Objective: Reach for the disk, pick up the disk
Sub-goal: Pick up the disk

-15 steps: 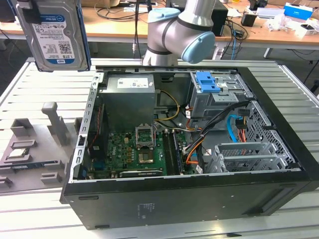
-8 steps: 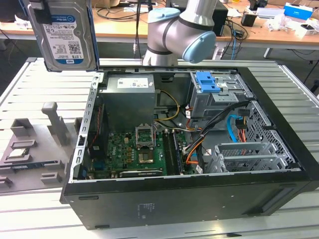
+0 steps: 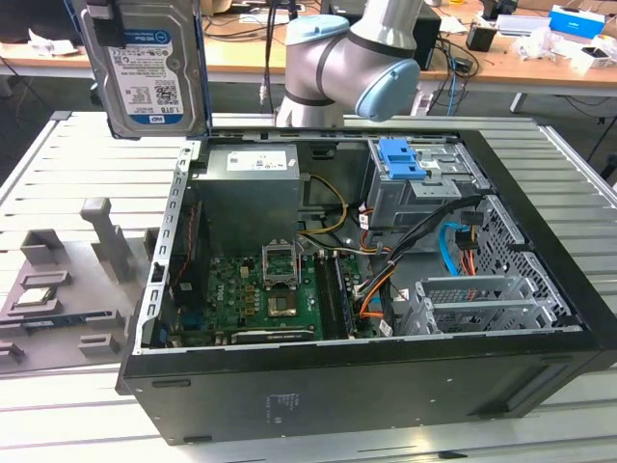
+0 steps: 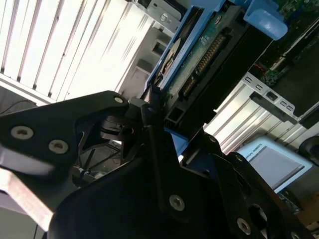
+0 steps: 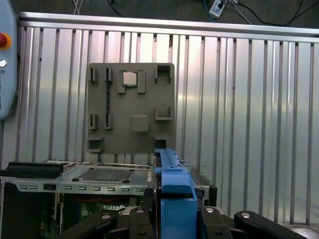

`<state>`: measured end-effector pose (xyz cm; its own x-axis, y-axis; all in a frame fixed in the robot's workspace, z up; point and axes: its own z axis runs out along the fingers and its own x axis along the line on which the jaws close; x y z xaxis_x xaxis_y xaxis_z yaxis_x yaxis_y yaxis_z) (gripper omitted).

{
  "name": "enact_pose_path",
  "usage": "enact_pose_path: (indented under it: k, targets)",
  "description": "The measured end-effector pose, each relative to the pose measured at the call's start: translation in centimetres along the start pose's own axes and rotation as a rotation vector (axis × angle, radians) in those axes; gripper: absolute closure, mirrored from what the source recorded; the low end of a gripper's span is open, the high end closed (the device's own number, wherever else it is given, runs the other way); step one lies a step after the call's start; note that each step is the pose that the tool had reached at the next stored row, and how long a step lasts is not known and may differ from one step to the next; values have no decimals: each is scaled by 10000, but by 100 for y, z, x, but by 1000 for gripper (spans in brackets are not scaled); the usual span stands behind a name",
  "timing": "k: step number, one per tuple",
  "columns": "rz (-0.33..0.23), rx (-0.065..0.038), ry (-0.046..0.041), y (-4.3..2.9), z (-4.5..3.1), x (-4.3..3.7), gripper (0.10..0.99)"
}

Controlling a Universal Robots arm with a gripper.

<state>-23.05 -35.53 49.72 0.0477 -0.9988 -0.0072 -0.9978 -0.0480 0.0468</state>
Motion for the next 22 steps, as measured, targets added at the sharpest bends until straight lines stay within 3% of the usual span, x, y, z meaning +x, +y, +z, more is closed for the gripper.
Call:
enact_pose_path:
  k: [3, 8, 18, 22]
  targets:
    - [-1, -4, 0, -112, -6, 5, 718]
    - [0, -8, 0, -210, -10, 10, 718]
    - [-1, -30, -1, -496, -24, 24, 718]
    - [0, -47, -2, -646, -31, 31, 718]
